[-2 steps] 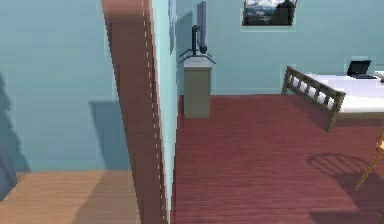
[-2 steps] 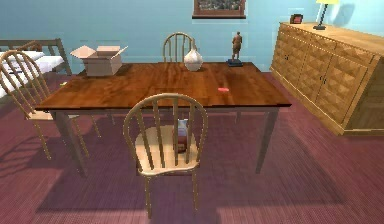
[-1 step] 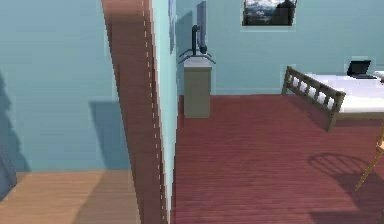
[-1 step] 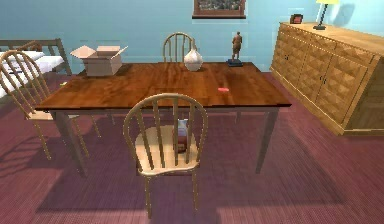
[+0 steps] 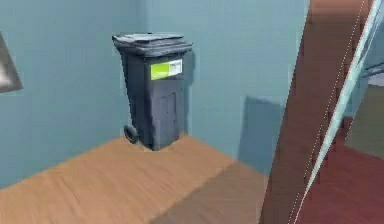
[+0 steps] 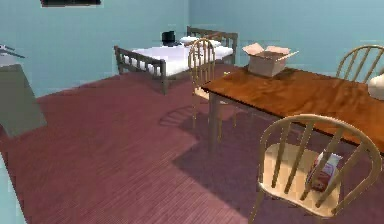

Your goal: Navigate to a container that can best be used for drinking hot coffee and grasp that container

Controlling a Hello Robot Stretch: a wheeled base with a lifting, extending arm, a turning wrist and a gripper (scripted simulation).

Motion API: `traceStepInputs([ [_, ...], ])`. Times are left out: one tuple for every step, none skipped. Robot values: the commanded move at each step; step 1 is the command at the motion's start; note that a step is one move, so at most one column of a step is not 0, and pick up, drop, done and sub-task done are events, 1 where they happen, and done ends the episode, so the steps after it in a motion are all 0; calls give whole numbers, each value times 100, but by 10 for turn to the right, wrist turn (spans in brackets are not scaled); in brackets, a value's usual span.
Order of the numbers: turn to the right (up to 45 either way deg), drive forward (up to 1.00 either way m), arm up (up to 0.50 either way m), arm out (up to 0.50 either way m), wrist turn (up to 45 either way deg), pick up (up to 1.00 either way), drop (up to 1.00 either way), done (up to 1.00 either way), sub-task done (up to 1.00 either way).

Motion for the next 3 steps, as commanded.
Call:
traceStepInputs([
  [450, 0, 0, 0, 0, 0, 0, 0, 0],
  [300, 0, 0, 0, 0, 0, 0, 0, 0],
  [0, 50, 0, 0, 0, 0, 0, 0, 0],
])
